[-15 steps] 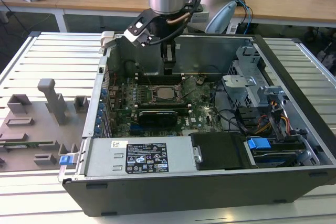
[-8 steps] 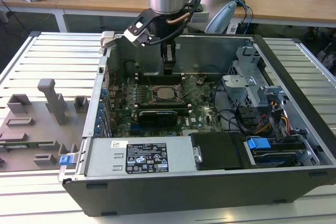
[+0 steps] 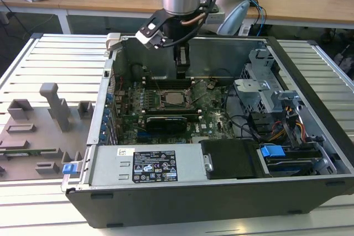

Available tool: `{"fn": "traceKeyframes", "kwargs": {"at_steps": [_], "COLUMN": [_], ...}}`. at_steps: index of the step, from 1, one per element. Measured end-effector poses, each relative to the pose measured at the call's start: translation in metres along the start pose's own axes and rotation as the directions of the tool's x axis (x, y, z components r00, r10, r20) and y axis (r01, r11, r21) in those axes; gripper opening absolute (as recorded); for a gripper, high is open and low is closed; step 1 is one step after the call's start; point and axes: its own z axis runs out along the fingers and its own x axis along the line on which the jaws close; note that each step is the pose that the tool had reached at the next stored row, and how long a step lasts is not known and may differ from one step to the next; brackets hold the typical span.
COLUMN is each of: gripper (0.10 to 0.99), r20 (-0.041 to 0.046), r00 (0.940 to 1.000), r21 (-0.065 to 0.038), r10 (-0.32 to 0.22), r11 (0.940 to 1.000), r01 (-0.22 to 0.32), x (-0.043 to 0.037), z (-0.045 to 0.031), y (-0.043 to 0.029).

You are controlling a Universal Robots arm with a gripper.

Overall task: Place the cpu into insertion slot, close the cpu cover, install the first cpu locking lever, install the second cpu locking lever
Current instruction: 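Close the cpu cover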

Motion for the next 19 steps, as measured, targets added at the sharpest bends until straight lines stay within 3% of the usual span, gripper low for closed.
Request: {"fn": "traceKeyframes", "kwargs": {"at_steps": [6,9,16,19], "gripper": [0.106,0.106,0.106,0.106], "r20": [0.0000,-0.0001,-0.0002,-0.0004], "r00": [1.0000,1.0000,1.0000,1.0000], "r21": [0.004,0.008,0.014,0.019], "r10": [0.000,0.000,0.000,0.000], "r11": [1.0000,1.0000,0.9999,0.9998], "r01": [0.000,0.000,0.000,0.000], "x": [-0.0003,-0.0006,-0.0010,-0.0006], "z": [0.0017,0.0033,0.0054,0.0075], "y": [0.0215,0.0406,0.0659,0.0825]}}
